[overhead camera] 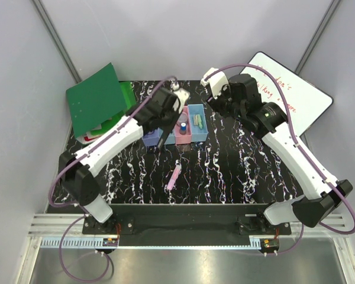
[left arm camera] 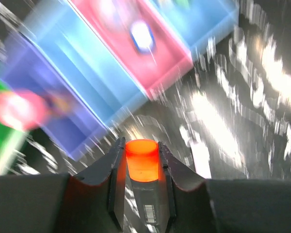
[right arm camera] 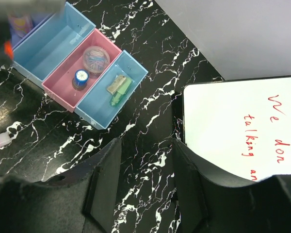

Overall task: Sort the stationery into containers
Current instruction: Pick up the pen from the center of the board, then place the pen in the storage box.

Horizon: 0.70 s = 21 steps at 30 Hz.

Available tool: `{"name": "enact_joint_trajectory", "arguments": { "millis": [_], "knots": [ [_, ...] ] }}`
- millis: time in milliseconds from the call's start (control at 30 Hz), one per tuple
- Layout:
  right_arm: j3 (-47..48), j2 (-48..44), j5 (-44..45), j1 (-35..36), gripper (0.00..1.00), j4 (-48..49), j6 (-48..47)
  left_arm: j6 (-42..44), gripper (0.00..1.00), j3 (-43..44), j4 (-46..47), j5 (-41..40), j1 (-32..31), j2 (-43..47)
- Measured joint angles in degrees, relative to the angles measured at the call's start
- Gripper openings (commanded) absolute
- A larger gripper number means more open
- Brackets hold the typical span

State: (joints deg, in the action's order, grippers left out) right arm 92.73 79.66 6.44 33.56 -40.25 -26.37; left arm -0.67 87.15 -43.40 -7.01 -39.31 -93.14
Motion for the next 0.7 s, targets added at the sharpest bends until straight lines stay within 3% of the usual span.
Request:
{"name": "enact_joint_trajectory", "arguments": {
  "millis": [133,300,700],
  "knots": [
    [-0.09,-0.02,0.17,0.0,0.53,-0.02,-0.66,1.29,0.0,12.0,0.79,-3.39,2.1,-3.3],
    [-0.09,-0.02,0.2,0.0,0.53,0.0,-1.07,0.52,0.0,25.49,2.89,-6.34,5.97,-13.64],
    [-0.11,0.02,0.15,0.0,0.53,-0.02,-1.68,-7.67,0.0,28.92,2.19,-5.2,10.97,-31.19]
  ]
}}
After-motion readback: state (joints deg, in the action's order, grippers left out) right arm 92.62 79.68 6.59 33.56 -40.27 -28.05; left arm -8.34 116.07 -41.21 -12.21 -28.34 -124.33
